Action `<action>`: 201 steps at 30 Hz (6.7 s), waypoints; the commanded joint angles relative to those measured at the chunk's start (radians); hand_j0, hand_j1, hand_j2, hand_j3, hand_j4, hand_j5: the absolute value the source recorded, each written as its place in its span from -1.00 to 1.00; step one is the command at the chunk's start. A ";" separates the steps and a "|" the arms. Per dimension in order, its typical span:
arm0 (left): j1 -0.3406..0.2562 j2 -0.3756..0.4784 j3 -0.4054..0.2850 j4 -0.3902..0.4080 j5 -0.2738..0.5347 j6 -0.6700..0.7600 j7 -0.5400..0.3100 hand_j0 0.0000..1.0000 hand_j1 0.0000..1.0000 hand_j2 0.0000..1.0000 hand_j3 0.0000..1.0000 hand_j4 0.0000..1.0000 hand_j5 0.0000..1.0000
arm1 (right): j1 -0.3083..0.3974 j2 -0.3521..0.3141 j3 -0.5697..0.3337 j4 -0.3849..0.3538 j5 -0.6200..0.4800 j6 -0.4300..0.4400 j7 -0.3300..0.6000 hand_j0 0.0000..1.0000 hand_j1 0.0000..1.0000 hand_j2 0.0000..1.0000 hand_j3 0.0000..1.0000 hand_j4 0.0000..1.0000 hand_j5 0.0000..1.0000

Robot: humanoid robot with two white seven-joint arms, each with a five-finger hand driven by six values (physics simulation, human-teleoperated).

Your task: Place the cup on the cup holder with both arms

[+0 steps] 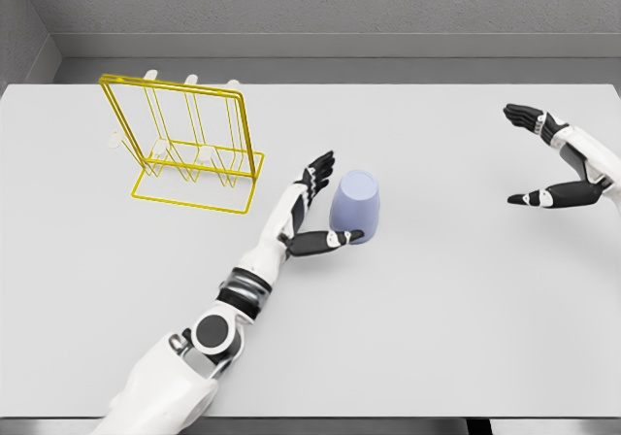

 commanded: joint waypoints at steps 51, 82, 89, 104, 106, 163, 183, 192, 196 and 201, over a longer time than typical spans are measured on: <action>-0.067 -0.084 -0.023 0.145 -0.004 0.000 0.000 0.88 0.88 0.88 0.88 0.88 0.88 | -0.003 0.002 0.000 0.026 -0.017 0.002 0.000 1.00 1.00 1.00 1.00 1.00 1.00; -0.063 -0.081 -0.009 0.112 -0.024 -0.013 0.005 0.42 0.42 0.42 0.42 0.42 0.42 | -0.005 0.002 0.001 0.040 -0.019 0.002 0.000 1.00 1.00 1.00 1.00 1.00 1.00; -0.048 -0.075 -0.006 0.027 -0.022 -0.011 0.003 0.42 0.42 0.42 0.42 0.42 0.42 | -0.009 0.002 0.000 0.055 -0.019 0.002 0.000 1.00 1.00 1.00 1.00 1.00 1.00; 0.026 0.016 0.098 -0.180 -0.012 -0.003 0.000 0.42 0.42 0.42 0.42 0.42 0.42 | -0.011 0.002 0.004 0.057 -0.019 0.002 0.000 1.00 1.00 1.00 1.00 1.00 1.00; 0.032 0.039 0.117 -0.207 -0.007 -0.003 0.000 0.42 0.42 0.42 0.42 0.42 0.42 | -0.012 0.002 0.004 0.060 -0.019 0.002 0.000 1.00 1.00 1.00 1.00 1.00 1.00; 0.126 0.111 0.276 -0.296 0.025 -0.186 -0.022 0.42 0.42 0.42 0.42 0.42 0.42 | -0.037 0.006 0.006 0.098 -0.019 0.002 0.000 1.00 1.00 1.00 1.00 1.00 1.00; 0.141 0.135 0.353 -0.296 0.028 -0.195 -0.020 0.42 0.42 0.42 0.42 0.42 0.42 | -0.038 0.019 0.010 0.098 -0.019 0.002 0.000 1.00 1.00 1.00 1.00 1.00 1.00; 0.135 0.135 0.356 -0.295 0.028 -0.189 -0.020 0.42 0.42 0.42 0.42 0.42 0.42 | -0.038 0.019 0.010 0.102 -0.019 0.002 0.000 1.00 1.00 1.00 1.00 1.00 1.00; 0.135 0.135 0.362 -0.295 0.031 -0.187 -0.020 0.42 0.42 0.42 0.42 0.42 0.42 | -0.038 0.019 0.010 0.102 -0.019 0.002 0.000 1.00 1.00 1.00 1.00 1.00 1.00; 0.132 0.135 0.365 -0.295 0.031 -0.167 -0.022 0.42 0.42 0.42 0.42 0.42 0.42 | -0.038 0.019 0.010 0.105 -0.019 0.002 0.000 1.00 1.00 1.00 1.00 1.00 1.00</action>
